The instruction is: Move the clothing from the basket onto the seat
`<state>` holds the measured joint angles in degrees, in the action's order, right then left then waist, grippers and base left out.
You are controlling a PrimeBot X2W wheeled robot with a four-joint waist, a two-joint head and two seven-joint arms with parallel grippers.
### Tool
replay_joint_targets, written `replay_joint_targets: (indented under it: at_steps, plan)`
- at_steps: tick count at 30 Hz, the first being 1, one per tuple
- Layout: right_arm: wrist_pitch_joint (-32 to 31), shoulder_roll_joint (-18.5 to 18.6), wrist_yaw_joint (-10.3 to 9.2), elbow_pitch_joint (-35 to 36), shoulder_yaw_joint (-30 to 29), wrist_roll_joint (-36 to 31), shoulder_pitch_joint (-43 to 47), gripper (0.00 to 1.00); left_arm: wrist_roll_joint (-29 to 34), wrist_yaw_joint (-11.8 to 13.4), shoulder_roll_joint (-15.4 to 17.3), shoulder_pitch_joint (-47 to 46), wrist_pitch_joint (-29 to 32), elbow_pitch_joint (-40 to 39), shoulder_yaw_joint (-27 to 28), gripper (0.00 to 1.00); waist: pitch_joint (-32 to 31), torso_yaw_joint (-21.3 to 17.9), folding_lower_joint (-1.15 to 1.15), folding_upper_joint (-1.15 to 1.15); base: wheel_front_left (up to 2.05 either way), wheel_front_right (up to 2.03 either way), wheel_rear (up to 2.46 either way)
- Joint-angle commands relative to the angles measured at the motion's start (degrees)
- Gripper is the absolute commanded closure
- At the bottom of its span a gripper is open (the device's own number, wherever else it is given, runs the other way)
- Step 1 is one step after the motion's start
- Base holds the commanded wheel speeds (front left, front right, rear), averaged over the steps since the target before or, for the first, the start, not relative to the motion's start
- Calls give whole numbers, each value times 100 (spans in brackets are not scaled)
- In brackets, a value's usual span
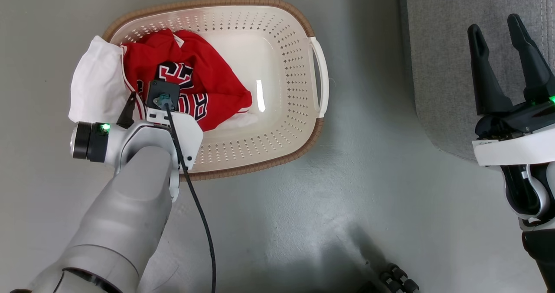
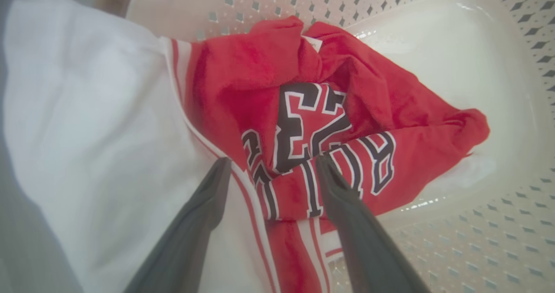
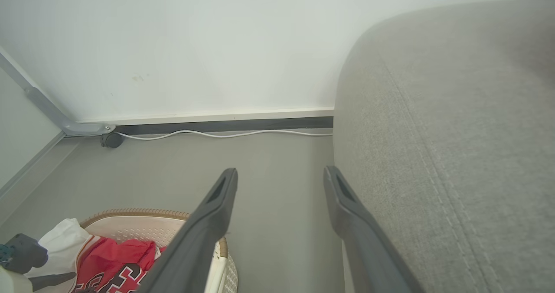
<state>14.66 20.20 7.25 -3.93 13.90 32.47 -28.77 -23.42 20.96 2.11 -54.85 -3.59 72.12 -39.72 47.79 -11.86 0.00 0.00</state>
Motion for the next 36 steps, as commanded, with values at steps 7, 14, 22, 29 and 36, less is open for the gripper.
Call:
replay_joint_targets:
  at_steps: [7, 14, 22, 29, 36]
  plan:
    - [34, 7, 24, 110, 31, 134, 144, 0, 212, 293, 76, -136, 383, 69, -296, 0, 73, -19, 0, 0, 0, 0, 0]
    - [34, -18, 24, 128, 4, 161, 147, 0, 457, 487, 76, -248, 823, 130, -692, 0, 153, -23, 0, 0, 0, 0, 0]
    - [34, -29, 24, 172, -23, 180, 142, 0, 423, 523, 107, -325, 970, 162, -757, 100, 234, -5, 0, 0, 0, 0, 0]
    - [34, -44, 24, 125, 10, 183, 63, 0, 235, 111, 342, -382, 540, 168, -649, 100, 156, 1, 0, 0, 0, 0, 0]
    - [34, -60, 24, -10, 15, 136, 60, 0, 77, -324, 432, -203, -63, 175, -599, 100, -204, 34, 0, 0, 0, 0, 0]
